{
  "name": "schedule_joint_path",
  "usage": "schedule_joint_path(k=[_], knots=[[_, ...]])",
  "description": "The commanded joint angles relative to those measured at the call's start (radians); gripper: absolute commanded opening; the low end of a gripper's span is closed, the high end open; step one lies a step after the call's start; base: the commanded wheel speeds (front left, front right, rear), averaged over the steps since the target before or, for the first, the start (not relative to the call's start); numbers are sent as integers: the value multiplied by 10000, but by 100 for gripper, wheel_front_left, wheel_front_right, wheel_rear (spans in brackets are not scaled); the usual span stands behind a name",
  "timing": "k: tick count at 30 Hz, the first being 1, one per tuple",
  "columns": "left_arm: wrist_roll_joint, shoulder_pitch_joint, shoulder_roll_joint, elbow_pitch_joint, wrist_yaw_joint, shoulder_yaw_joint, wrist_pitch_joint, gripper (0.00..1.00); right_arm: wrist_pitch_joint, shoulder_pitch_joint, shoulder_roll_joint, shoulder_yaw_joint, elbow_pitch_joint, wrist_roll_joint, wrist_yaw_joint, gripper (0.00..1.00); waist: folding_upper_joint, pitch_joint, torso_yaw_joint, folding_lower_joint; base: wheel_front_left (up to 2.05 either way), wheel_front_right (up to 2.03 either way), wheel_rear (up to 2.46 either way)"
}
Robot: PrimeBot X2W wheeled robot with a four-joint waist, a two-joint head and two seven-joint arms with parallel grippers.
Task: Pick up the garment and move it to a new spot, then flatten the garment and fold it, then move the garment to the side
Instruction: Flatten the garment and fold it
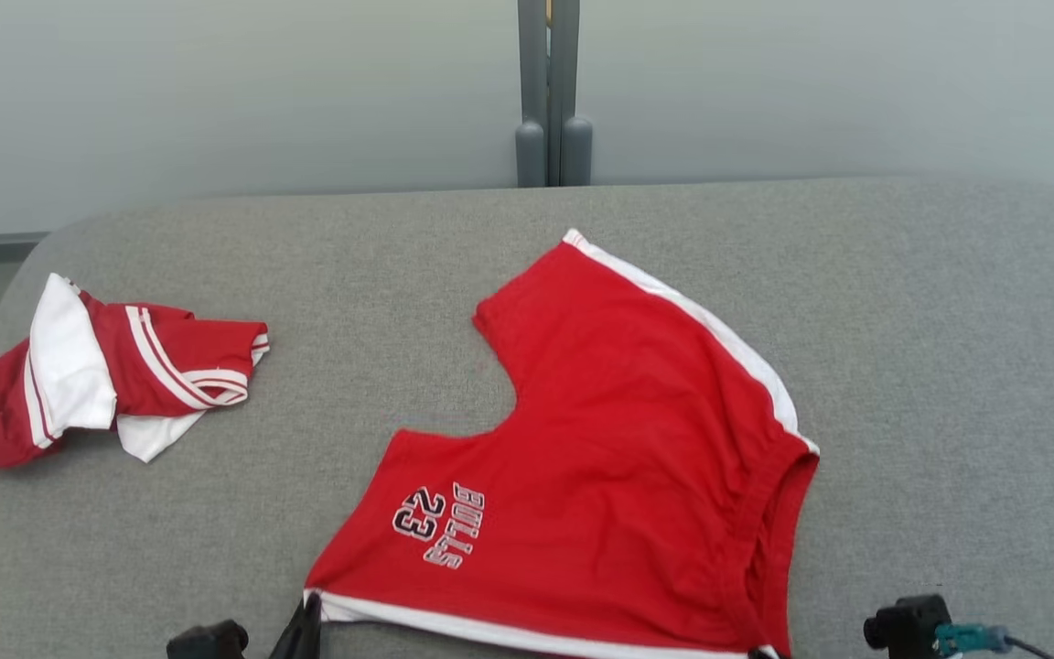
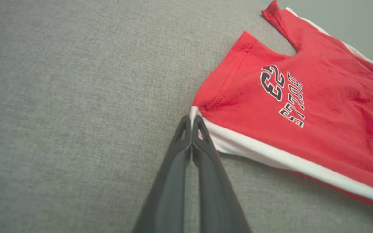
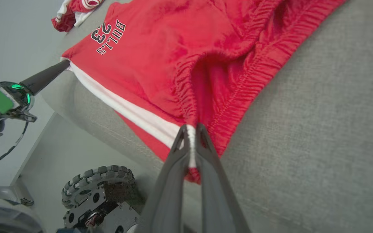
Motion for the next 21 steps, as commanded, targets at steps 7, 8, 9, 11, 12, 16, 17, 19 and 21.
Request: schedule_joint_path(k=[7, 8, 9, 11, 12, 16, 17, 19, 21], knots=[[144, 741, 94, -334, -18, 177, 0, 0, -26, 370, -194, 696, -111, 616, -11, 0, -1, -619, 6, 1, 0, 0, 0], [177, 688, 117, -544, -18, 158, -1, 0, -27, 369, -167, 609, -132, 613, -11, 0, -1, -582, -6, 1, 0, 0, 0], [177, 688, 117, -544, -18, 158, -1, 0, -27, 369, -167, 609, -132, 613, -11, 0, -1, -582, -6, 1, 0, 0, 0], [170, 359, 130, -1237, -18, 94, -3, 0, -26, 297, -80, 245, -229, 611, -11, 0, -1, -446, -48, 1, 0, 0, 0], [225, 163, 229, -1613, -18, 16, -3, 0, -27, 277, -45, 36, -285, 653, -11, 0, -1, -361, -82, 1, 0, 0, 0], [363, -753, 571, -2220, -18, -582, -1, 0, -26, 286, 169, -1161, -505, 1079, -11, 0, -1, 21, -310, 1, 0, 0, 0], [323, -1108, 626, -2172, -18, -785, -1, 0, -27, 242, 208, -1403, -595, 1128, -11, 0, -1, 133, -386, 1, 0, 0, 0], [288, -1981, 754, -1898, -18, -1167, -1, 0, -27, 121, 308, -1963, -772, 1299, -11, 0, -1, 428, -589, 1, 0, 0, 0], [309, -2965, 785, -1560, -18, -1578, 0, 0, -27, -115, 400, -2398, -927, 1294, -11, 0, -1, 864, -827, 1, 0, 0, 0]])
